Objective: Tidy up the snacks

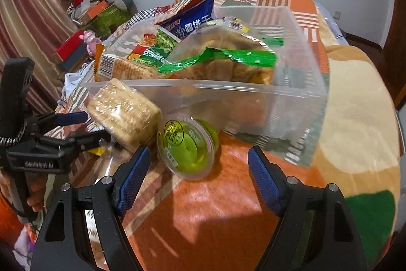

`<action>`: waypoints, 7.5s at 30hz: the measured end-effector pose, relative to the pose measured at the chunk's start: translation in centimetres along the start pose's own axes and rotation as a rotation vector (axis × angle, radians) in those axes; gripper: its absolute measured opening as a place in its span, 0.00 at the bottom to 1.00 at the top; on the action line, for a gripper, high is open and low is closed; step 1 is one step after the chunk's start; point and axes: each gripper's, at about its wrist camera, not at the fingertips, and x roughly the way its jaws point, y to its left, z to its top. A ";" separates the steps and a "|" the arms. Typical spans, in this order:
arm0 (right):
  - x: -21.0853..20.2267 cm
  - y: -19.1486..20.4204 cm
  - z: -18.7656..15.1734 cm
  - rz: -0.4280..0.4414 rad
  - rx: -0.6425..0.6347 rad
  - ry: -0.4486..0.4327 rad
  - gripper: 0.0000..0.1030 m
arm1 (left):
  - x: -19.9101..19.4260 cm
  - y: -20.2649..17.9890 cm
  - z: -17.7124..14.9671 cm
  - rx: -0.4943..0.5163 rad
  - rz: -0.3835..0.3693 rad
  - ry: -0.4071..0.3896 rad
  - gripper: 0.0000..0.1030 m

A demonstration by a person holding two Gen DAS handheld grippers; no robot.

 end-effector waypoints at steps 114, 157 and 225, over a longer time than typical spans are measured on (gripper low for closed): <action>-3.5 6.5 0.2 0.011 -0.123 -0.097 0.68 | -11.7 -1.1 -0.5 0.025 0.054 -0.268 0.84; -6.0 -0.8 -3.3 -0.017 0.008 -0.092 0.30 | -2.5 -5.6 0.2 0.064 -0.006 -0.136 0.53; -12.4 -0.7 6.8 -0.062 -0.014 -0.370 0.33 | -13.3 -5.6 6.8 0.015 -0.069 -0.424 0.64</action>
